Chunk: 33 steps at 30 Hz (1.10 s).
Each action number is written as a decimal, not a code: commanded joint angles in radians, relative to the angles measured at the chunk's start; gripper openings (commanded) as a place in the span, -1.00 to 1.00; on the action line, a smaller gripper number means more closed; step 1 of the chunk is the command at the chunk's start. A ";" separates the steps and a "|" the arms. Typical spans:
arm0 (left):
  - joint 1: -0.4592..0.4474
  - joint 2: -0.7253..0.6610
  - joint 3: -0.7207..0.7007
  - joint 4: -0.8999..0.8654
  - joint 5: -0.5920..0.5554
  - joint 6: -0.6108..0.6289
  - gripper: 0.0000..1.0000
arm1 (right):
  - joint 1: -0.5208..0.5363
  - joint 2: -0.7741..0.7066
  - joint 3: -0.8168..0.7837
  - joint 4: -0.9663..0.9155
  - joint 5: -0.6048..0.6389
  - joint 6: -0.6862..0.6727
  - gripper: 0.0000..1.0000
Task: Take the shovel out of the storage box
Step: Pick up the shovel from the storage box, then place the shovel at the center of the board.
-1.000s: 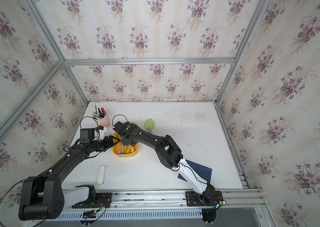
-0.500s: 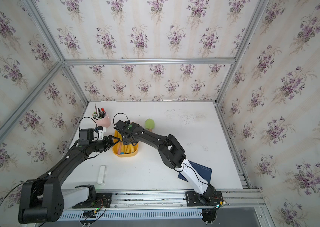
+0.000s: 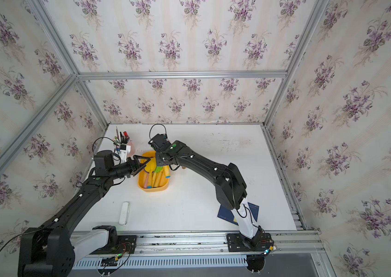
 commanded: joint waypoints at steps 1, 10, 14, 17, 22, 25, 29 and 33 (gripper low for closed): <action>-0.107 0.047 0.042 0.107 -0.126 -0.054 0.50 | -0.062 -0.083 -0.107 0.011 0.014 -0.030 -0.89; -0.283 0.325 0.203 0.231 -0.219 -0.089 0.88 | -0.292 -0.170 -0.337 0.084 -0.067 -0.133 -0.85; -0.345 0.409 0.257 0.247 -0.271 -0.084 0.96 | -0.338 -0.109 -0.321 0.082 -0.091 -0.156 -0.84; -0.368 0.485 0.287 0.289 -0.270 -0.109 0.97 | -0.353 -0.042 -0.289 0.068 -0.127 -0.165 -0.84; -0.372 0.543 0.287 0.334 -0.281 -0.133 0.96 | -0.354 0.068 -0.195 0.023 -0.138 -0.185 -0.82; -0.373 0.524 0.299 0.244 -0.324 -0.076 0.96 | -0.396 0.130 -0.132 -0.016 -0.131 -0.188 -0.82; -0.372 0.496 0.308 0.159 -0.366 -0.021 0.96 | -0.396 0.189 -0.067 -0.074 -0.124 -0.177 -0.73; -0.371 0.503 0.314 0.153 -0.358 -0.009 0.95 | -0.396 0.238 -0.005 -0.112 -0.131 -0.179 -0.73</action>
